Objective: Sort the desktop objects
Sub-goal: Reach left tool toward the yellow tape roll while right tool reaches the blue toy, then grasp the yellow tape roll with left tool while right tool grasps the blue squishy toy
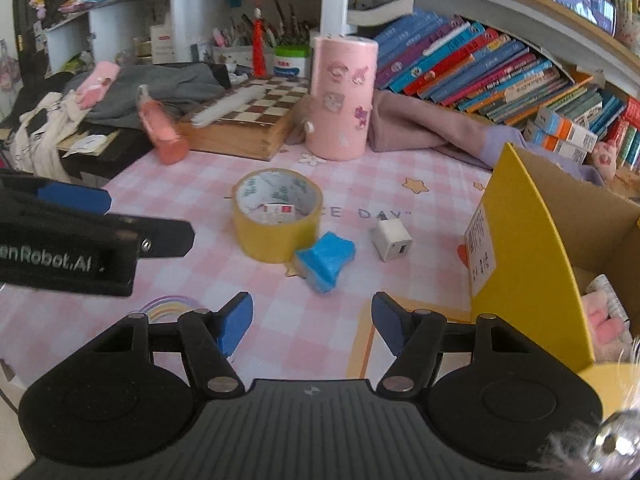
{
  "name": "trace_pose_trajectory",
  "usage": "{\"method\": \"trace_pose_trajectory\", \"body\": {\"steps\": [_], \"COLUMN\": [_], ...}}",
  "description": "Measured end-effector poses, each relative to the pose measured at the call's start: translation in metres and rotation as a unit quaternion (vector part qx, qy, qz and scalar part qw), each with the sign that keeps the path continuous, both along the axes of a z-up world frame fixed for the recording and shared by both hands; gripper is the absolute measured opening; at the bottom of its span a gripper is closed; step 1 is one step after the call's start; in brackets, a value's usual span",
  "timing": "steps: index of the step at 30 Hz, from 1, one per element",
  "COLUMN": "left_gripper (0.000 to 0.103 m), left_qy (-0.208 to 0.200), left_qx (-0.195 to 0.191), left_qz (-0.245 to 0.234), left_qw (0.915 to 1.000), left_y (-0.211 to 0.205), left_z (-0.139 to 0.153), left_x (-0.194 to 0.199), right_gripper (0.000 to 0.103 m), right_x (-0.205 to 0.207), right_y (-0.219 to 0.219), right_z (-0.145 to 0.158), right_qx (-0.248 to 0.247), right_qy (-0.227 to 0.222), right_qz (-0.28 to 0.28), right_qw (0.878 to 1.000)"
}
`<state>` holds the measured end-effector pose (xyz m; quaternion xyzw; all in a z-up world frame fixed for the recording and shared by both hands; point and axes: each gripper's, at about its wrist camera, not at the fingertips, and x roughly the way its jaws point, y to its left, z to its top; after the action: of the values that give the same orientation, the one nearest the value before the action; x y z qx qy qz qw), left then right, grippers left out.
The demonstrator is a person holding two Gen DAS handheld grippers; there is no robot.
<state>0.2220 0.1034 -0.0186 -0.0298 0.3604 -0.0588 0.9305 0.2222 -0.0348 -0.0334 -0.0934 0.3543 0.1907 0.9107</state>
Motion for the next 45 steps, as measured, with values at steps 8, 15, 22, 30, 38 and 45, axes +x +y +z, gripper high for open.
{"method": "trace_pose_trajectory", "body": {"steps": [8, 15, 22, 30, 38, 45], "left_gripper": [0.095, 0.098, 0.098, 0.089, 0.089, 0.089], "left_qy": [0.022, 0.035, 0.062, 0.075, 0.066, 0.060], "left_qx": [0.004, 0.044, 0.050, 0.039, -0.001, -0.036], "left_qz": [-0.014, -0.043, -0.044, -0.045, -0.008, 0.021], "left_qw": [0.9997, 0.9975, 0.9958, 0.9954, 0.9978, 0.9973], "left_y": [-0.019, -0.041, -0.043, -0.040, -0.012, 0.007], "left_z": [-0.016, -0.030, -0.048, -0.052, -0.030, -0.014], "left_x": [0.051, 0.087, 0.116, 0.124, 0.093, 0.059], "right_gripper": [0.065, 0.065, 0.065, 0.062, 0.060, 0.047], "right_x": [0.037, 0.056, 0.068, 0.081, 0.087, 0.090], "right_y": [0.002, 0.004, 0.004, 0.006, 0.008, 0.012], "right_z": [-0.016, -0.029, -0.037, -0.043, -0.046, -0.046], "right_qx": [-0.002, 0.003, 0.012, 0.015, 0.015, 0.014], "right_qy": [0.014, 0.032, 0.042, 0.048, 0.048, 0.041], "right_qz": [-0.001, 0.000, -0.003, -0.006, -0.005, 0.001], "right_qw": [1.000, 0.999, 0.999, 0.999, 0.999, 0.999]}}
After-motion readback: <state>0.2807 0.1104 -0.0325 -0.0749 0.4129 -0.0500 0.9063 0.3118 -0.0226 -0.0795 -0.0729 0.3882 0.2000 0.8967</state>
